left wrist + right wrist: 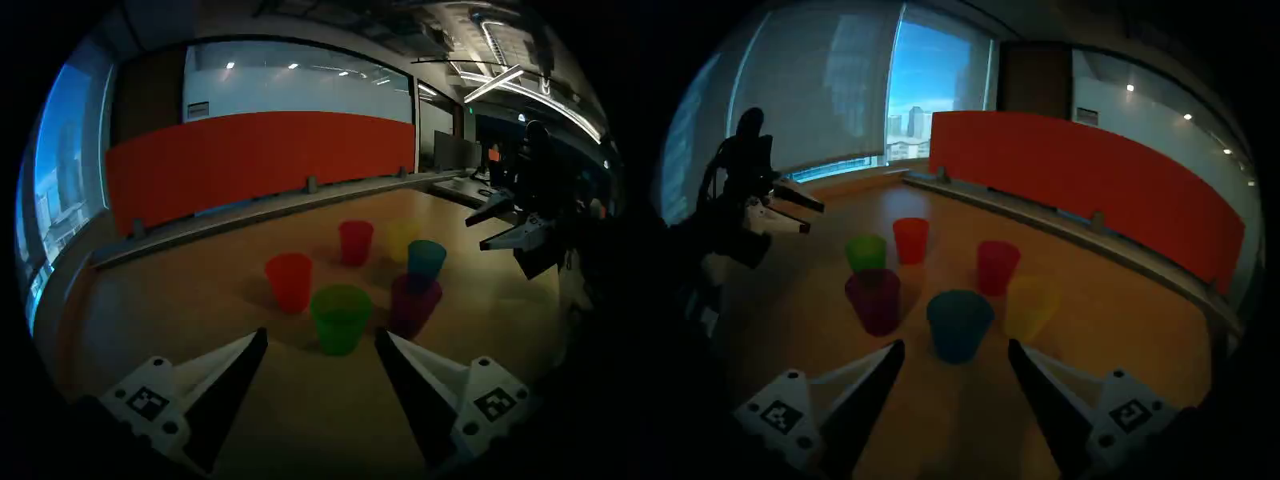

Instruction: Pour water

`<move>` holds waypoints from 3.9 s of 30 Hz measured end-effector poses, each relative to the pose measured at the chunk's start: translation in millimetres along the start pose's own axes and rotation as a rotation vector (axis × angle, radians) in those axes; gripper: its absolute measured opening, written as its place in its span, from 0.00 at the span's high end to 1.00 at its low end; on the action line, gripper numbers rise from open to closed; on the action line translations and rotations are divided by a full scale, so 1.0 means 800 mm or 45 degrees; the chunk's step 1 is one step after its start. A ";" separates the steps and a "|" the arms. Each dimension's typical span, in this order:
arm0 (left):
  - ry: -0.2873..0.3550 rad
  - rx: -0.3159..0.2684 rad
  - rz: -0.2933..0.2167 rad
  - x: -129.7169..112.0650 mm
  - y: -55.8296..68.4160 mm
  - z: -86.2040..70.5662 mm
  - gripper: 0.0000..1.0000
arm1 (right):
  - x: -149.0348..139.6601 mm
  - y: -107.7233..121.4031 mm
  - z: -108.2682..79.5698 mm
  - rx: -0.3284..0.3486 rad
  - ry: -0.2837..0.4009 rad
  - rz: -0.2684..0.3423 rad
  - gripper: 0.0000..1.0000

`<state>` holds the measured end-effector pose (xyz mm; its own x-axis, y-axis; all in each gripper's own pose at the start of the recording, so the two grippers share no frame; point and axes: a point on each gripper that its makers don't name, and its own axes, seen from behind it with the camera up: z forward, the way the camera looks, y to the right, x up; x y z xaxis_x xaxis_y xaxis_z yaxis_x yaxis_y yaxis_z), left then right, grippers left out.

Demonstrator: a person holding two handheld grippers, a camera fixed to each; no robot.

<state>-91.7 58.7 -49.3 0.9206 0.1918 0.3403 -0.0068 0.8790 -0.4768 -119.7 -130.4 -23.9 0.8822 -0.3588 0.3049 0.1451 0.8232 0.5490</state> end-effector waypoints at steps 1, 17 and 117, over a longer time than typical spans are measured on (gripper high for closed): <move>0.013 0.011 -0.003 0.001 -0.001 -0.002 0.00 | 0.000 0.003 -0.001 -0.017 0.008 0.004 0.00; 0.275 0.233 -0.058 0.037 -0.016 -0.031 0.00 | 0.025 0.061 -0.025 -0.353 0.206 0.107 0.00; 0.516 0.720 -0.179 -0.003 -0.084 -0.015 0.00 | 0.041 0.166 -0.123 -0.913 0.501 0.337 0.00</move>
<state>-89.0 -6.1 -27.8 0.9997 -0.0215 -0.0131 0.0225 0.9965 0.0808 -27.7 10.5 -17.9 0.9989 -0.0463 -0.0114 0.0437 0.9850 -0.1671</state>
